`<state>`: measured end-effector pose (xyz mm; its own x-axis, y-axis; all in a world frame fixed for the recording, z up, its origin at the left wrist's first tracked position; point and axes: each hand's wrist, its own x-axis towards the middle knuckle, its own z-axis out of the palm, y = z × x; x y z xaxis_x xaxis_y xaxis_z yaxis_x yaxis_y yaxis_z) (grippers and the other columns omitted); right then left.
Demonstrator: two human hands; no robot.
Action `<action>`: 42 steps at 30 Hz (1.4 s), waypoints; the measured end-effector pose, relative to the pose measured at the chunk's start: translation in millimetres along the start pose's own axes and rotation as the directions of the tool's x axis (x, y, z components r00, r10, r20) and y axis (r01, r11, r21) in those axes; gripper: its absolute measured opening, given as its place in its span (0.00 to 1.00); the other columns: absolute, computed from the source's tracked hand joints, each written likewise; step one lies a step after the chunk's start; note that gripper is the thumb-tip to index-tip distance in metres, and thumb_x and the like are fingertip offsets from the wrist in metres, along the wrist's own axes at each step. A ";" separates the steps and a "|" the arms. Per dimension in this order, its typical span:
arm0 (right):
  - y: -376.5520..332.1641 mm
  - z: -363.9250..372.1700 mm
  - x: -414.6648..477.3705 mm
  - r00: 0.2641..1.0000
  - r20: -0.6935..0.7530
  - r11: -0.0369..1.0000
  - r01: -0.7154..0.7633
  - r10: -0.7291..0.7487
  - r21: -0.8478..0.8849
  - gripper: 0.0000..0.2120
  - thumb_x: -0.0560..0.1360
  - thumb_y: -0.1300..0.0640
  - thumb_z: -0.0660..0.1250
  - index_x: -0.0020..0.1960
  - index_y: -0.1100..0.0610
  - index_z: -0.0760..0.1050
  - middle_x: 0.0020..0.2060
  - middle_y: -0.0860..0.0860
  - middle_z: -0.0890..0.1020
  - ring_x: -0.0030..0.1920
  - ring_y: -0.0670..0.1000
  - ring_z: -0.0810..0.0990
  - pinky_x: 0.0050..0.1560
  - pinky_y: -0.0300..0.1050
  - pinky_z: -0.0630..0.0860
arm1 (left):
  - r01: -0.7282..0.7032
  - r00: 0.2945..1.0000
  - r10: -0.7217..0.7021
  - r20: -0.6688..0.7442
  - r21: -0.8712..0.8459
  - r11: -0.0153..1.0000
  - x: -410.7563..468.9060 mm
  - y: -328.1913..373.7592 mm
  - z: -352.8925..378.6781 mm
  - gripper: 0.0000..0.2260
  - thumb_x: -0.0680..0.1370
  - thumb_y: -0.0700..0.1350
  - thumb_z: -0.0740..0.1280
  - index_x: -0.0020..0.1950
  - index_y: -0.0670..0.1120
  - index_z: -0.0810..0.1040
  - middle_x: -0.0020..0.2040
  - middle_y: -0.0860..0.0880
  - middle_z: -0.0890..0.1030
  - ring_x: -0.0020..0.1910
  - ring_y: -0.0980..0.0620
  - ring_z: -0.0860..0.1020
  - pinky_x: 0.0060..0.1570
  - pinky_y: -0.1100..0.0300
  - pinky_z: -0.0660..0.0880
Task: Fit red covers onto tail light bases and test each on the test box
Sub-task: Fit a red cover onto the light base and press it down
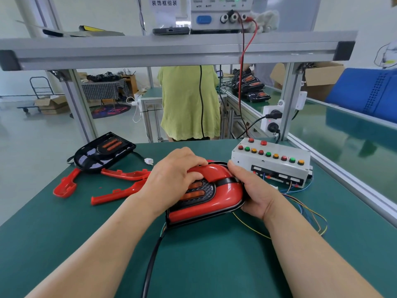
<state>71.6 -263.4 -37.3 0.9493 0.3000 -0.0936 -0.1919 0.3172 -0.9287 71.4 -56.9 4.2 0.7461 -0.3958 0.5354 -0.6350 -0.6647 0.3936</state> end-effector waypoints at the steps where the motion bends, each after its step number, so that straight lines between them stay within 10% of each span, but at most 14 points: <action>1: -0.1 0.5 -0.3 1.000 -0.003 1.000 0.005 -0.005 -0.007 0.23 0.75 0.45 0.67 0.63 0.61 0.79 0.57 0.63 0.82 0.53 0.60 0.83 0.56 0.56 0.80 | -0.003 1.000 0.003 -0.007 0.000 1.000 -0.2 0.6 0.2 0.12 0.76 0.41 0.73 0.59 0.49 0.83 0.51 0.53 0.78 0.55 0.54 0.76 0.60 0.52 0.72; 15: 1.0 3.5 0.7 0.987 -0.161 1.000 0.012 -0.012 -0.001 0.26 0.72 0.52 0.72 0.66 0.62 0.74 0.56 0.64 0.82 0.52 0.62 0.82 0.55 0.60 0.80 | 0.121 0.993 -0.121 0.006 -0.112 0.986 -16.6 -23.3 -18.9 0.11 0.77 0.41 0.72 0.59 0.49 0.83 0.50 0.56 0.78 0.54 0.59 0.76 0.59 0.62 0.70; 20: 3.0 -1.4 5.8 0.978 -0.194 0.996 -0.057 0.069 0.068 0.25 0.80 0.39 0.58 0.51 0.56 0.85 0.51 0.59 0.86 0.46 0.56 0.86 0.41 0.49 0.83 | 0.153 0.987 -0.158 -0.018 -0.177 0.972 -18.2 -23.5 -14.7 0.11 0.79 0.38 0.69 0.58 0.49 0.83 0.49 0.55 0.77 0.53 0.57 0.76 0.56 0.67 0.69; 27: 4.3 -3.9 10.2 0.966 -0.251 0.996 -0.036 0.055 0.079 0.22 0.82 0.44 0.58 0.45 0.51 0.87 0.48 0.58 0.86 0.43 0.56 0.87 0.40 0.51 0.83 | 0.108 0.990 -0.125 -0.057 -0.239 0.965 -16.7 -18.9 -12.8 0.12 0.79 0.36 0.68 0.60 0.48 0.83 0.48 0.58 0.75 0.53 0.60 0.76 0.52 0.75 0.68; 42: 3.4 0.5 6.6 0.958 -0.282 0.997 -0.034 0.053 0.071 0.20 0.83 0.43 0.57 0.59 0.56 0.81 0.52 0.59 0.85 0.49 0.59 0.85 0.52 0.58 0.82 | 0.071 0.996 -0.079 -0.045 -0.158 0.985 -17.2 -14.7 -8.6 0.12 0.79 0.36 0.67 0.61 0.45 0.83 0.49 0.55 0.75 0.53 0.62 0.74 0.54 0.75 0.66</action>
<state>77.1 -259.9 -40.9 0.9694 0.0501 -0.2404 -0.2416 0.3694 -0.8973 66.1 -34.9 -4.3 0.7843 -0.3131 0.5356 -0.6039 -0.5830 0.5435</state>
